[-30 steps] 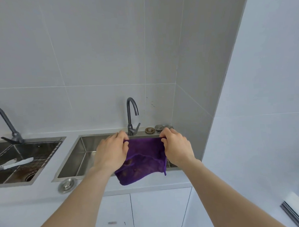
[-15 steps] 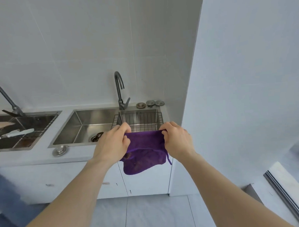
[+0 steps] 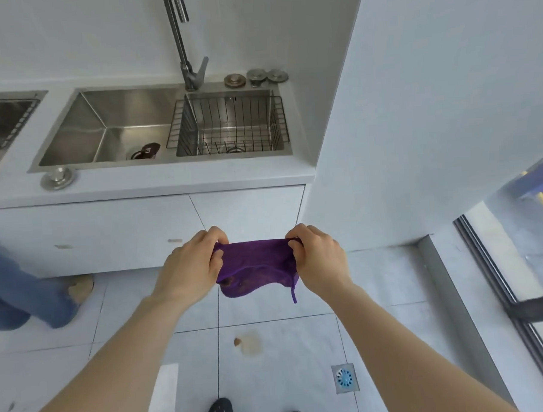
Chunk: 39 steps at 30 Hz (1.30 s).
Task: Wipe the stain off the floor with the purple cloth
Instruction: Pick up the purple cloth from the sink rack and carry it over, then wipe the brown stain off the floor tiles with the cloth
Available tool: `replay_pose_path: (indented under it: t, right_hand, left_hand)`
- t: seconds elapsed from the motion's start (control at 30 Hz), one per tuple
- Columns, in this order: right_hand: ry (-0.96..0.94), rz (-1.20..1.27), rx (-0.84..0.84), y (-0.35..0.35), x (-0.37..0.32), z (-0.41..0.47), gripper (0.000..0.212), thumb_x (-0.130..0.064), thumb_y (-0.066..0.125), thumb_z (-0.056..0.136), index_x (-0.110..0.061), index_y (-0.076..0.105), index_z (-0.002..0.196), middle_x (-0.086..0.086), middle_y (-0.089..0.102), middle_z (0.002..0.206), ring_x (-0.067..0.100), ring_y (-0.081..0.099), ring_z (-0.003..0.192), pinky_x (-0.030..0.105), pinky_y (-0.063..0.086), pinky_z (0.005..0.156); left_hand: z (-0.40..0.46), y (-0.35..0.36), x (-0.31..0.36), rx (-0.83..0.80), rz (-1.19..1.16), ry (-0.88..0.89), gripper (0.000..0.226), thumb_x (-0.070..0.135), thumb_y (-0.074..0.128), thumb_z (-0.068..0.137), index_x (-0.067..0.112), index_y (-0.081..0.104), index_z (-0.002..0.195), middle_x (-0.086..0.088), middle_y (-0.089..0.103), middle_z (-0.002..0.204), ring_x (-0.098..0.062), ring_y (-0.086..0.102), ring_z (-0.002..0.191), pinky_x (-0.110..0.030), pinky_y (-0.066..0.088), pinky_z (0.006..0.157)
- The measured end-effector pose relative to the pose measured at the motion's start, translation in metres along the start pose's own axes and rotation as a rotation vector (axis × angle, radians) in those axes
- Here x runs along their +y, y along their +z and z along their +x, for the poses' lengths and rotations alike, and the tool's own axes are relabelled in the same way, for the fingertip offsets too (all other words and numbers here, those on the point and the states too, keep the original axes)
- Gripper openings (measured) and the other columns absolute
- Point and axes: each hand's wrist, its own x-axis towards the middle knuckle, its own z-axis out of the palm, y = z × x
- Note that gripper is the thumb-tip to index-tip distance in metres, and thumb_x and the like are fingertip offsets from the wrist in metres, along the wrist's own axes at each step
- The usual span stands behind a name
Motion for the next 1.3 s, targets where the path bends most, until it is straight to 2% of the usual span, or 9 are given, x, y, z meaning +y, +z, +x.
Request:
replay_pose_path:
  t: [0.1, 0.23, 0.33, 0.5, 0.63, 0.77, 0.87, 1.03, 1.3]
  right_hand:
    - [0.057, -0.007, -0.063, 0.064, 0.014, -0.015, 0.020, -0.017, 0.045, 0.104, -0.020, 0.064, 0.110, 0.002, 0.066, 0.102, 0.030, 0.057, 0.083, 0.035, 0.039, 0.066]
    - [0.109, -0.011, -0.128, 0.163, 0.039, -0.039, 0.022, -0.013, 0.045, 0.104, -0.019, 0.065, 0.112, 0.003, 0.066, 0.103, 0.032, 0.062, 0.080, 0.041, 0.051, 0.067]
    - [0.142, -0.013, -0.183, 0.237, 0.064, -0.059, 0.024, -0.012, 0.046, 0.104, -0.020, 0.066, 0.115, 0.002, 0.066, 0.105, 0.033, 0.063, 0.079, 0.042, 0.053, 0.067]
    - [0.193, 0.000, -0.247, 0.362, 0.120, -0.109, 0.028, -0.003, 0.049, 0.101, -0.017, 0.067, 0.115, 0.006, 0.066, 0.107, 0.036, 0.064, 0.075, 0.046, 0.056, 0.066]
    - [0.241, -0.016, -0.304, 0.450, 0.167, -0.149, 0.035, 0.004, 0.049, 0.095, -0.015, 0.067, 0.117, 0.008, 0.065, 0.108, 0.037, 0.065, 0.073, 0.047, 0.057, 0.064]
    - [0.293, -0.035, -0.332, 0.527, 0.215, -0.177, 0.038, 0.007, 0.050, 0.089, -0.016, 0.067, 0.115, 0.006, 0.065, 0.108, 0.035, 0.062, 0.072, 0.043, 0.055, 0.062]
    - [0.361, -0.036, -0.320, 0.572, 0.246, -0.188, 0.034, 0.003, 0.050, 0.090, -0.016, 0.068, 0.112, 0.004, 0.066, 0.106, 0.032, 0.062, 0.074, 0.038, 0.051, 0.064]
    - [0.394, -0.012, -0.254, 0.644, 0.298, -0.181, 0.031, 0.001, 0.050, 0.090, -0.016, 0.068, 0.108, 0.003, 0.066, 0.102, 0.031, 0.061, 0.073, 0.041, 0.053, 0.067]
    - [0.263, 0.001, 0.023, 0.739, 0.374, -0.123, 0.033, 0.007, 0.051, 0.090, -0.015, 0.069, 0.105, 0.003, 0.064, 0.104, 0.029, 0.061, 0.075, 0.038, 0.050, 0.059]
  left_hand:
    - [-0.004, 0.051, -0.048, -0.081, -0.035, -0.010, 0.014, 0.024, 0.044, 0.101, 0.032, 0.051, 0.111, 0.009, 0.063, 0.110, -0.028, 0.064, 0.083, -0.043, 0.054, 0.077]
    - [-0.012, 0.133, -0.115, -0.190, -0.082, -0.025, 0.013, 0.022, 0.046, 0.101, 0.031, 0.051, 0.108, 0.011, 0.061, 0.107, -0.025, 0.063, 0.074, -0.043, 0.054, 0.073]
    - [-0.026, 0.201, -0.162, -0.284, -0.109, -0.058, 0.016, 0.016, 0.049, 0.098, 0.032, 0.051, 0.104, 0.015, 0.058, 0.102, -0.020, 0.061, 0.070, -0.039, 0.052, 0.069]
    - [-0.062, 0.323, -0.226, -0.411, -0.146, -0.129, 0.025, 0.011, 0.054, 0.090, 0.029, 0.053, 0.108, 0.022, 0.051, 0.100, -0.020, 0.057, 0.072, -0.034, 0.044, 0.067]
    - [-0.093, 0.418, -0.266, -0.487, -0.177, -0.183, 0.025, 0.012, 0.055, 0.090, 0.031, 0.054, 0.106, 0.014, 0.060, 0.104, -0.023, 0.060, 0.077, -0.036, 0.046, 0.070]
    - [-0.118, 0.508, -0.296, -0.544, -0.200, -0.213, 0.023, 0.014, 0.057, 0.091, 0.034, 0.053, 0.102, 0.014, 0.061, 0.103, -0.022, 0.063, 0.082, -0.039, 0.052, 0.076]
    - [-0.125, 0.562, -0.315, -0.578, -0.205, -0.222, 0.020, 0.017, 0.057, 0.092, 0.033, 0.054, 0.104, 0.013, 0.063, 0.105, -0.020, 0.064, 0.086, -0.040, 0.054, 0.080]
    - [-0.110, 0.643, -0.344, -0.605, -0.243, -0.208, 0.017, 0.020, 0.060, 0.095, 0.032, 0.057, 0.107, 0.012, 0.068, 0.105, -0.014, 0.066, 0.087, -0.039, 0.057, 0.081]
    - [-0.047, 0.730, -0.390, -0.485, -0.224, -0.091, 0.009, 0.037, 0.062, 0.094, 0.040, 0.059, 0.101, 0.021, 0.066, 0.091, -0.002, 0.066, 0.075, -0.035, 0.056, 0.079]
